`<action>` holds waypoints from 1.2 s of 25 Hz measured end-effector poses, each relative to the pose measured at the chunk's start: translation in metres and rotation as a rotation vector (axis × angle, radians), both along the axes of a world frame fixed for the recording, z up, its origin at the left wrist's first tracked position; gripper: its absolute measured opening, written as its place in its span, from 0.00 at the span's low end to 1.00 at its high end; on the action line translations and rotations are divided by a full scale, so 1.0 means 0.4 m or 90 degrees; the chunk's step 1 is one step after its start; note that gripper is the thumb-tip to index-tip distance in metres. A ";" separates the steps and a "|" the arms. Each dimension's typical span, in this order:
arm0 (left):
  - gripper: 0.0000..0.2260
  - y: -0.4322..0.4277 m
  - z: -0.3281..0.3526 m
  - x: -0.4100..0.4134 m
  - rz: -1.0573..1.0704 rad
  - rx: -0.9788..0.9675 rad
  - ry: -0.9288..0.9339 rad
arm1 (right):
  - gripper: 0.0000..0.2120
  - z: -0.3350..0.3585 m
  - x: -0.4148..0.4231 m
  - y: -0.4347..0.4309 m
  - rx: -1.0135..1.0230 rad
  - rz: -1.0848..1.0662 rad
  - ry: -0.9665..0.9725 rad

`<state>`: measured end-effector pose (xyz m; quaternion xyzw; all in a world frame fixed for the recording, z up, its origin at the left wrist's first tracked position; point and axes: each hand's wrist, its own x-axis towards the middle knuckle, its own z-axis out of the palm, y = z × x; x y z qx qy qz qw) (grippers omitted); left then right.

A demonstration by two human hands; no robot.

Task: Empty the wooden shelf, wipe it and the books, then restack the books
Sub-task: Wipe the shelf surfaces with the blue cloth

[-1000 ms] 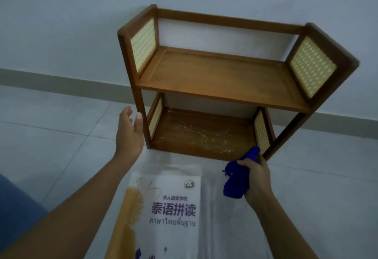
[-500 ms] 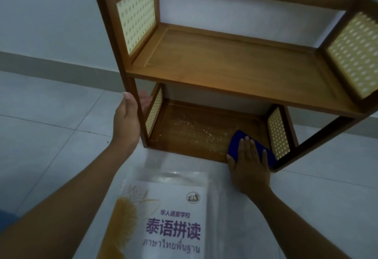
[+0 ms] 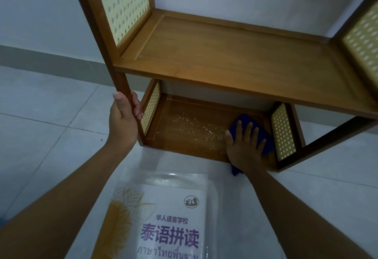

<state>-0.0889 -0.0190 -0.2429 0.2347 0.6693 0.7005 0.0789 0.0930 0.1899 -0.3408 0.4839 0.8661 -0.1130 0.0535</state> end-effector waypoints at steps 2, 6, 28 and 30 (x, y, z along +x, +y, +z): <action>0.27 -0.002 -0.001 -0.003 -0.004 0.001 -0.003 | 0.29 0.004 -0.055 -0.034 -0.056 0.088 0.001; 0.29 -0.003 0.002 -0.003 -0.002 -0.007 0.000 | 0.25 0.001 -0.096 -0.086 -0.048 0.270 0.020; 0.22 0.003 0.003 0.010 0.035 -0.039 -0.028 | 0.15 0.034 -0.039 -0.146 -0.171 0.250 0.121; 0.22 0.001 0.001 0.006 0.026 -0.029 -0.032 | 0.15 0.052 -0.024 -0.125 -0.181 0.274 0.117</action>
